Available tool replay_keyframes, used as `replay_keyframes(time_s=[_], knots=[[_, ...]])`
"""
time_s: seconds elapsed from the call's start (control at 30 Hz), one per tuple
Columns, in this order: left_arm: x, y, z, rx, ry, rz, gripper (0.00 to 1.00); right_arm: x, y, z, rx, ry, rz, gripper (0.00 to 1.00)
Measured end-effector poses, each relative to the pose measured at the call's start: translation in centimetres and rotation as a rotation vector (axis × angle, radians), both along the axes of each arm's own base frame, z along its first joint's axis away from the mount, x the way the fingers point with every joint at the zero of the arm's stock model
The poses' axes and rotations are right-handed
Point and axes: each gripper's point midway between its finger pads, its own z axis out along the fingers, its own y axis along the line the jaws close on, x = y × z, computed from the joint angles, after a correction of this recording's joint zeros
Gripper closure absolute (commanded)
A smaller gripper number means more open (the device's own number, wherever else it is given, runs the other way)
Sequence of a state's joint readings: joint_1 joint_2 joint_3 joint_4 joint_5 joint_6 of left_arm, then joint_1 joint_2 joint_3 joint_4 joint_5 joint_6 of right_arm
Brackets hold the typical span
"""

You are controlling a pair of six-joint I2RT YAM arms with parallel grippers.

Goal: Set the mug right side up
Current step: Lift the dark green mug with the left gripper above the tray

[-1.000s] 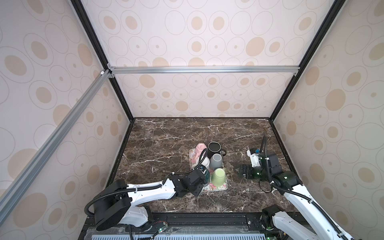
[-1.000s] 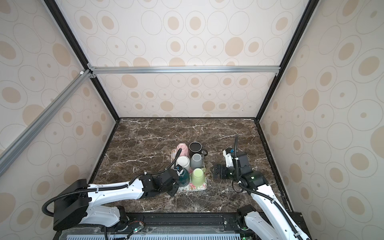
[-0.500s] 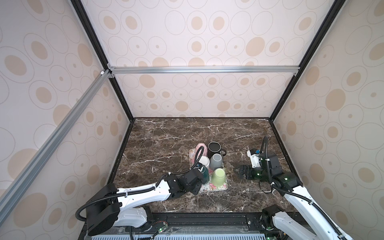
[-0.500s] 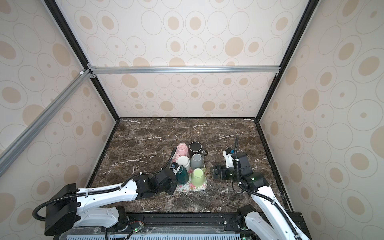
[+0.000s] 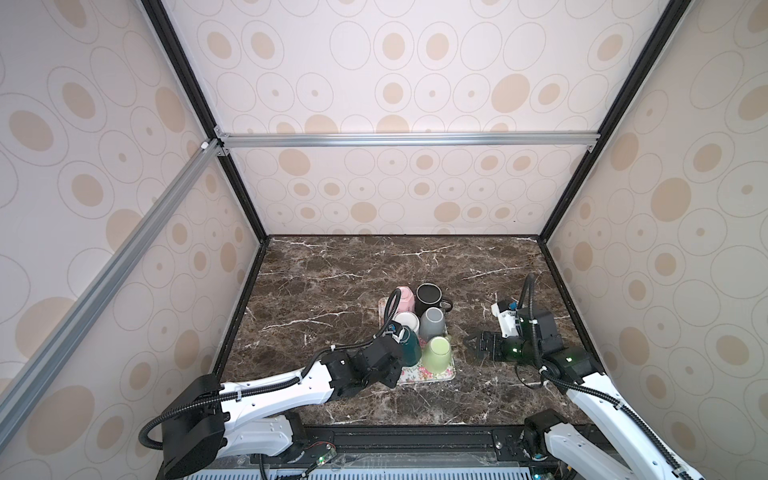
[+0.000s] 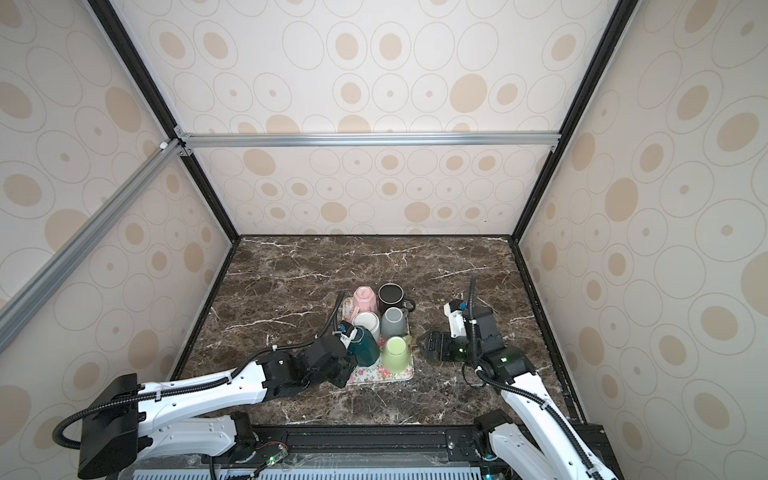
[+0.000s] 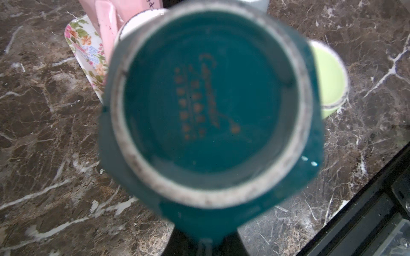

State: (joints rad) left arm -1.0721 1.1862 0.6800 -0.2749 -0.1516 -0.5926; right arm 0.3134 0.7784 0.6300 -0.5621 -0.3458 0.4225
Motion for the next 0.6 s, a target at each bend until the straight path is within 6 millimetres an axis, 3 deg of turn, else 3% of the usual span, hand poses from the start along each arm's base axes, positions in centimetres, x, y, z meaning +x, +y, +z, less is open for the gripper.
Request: replay_keyframes(time_s=[0.17, 0.6], knots=[[0.1, -0.6, 1.1, -0.038, -0.004, -0.006, 1.00, -0.2, 0.8, 0.1, 0.057, 0.000, 0.017, 0.00], [1.5, -3.9, 7.3, -0.223, -0.084, -0.014, 1.00, -0.1, 1.9, 1.5, 0.141, -0.034, 0.040, 0.00]])
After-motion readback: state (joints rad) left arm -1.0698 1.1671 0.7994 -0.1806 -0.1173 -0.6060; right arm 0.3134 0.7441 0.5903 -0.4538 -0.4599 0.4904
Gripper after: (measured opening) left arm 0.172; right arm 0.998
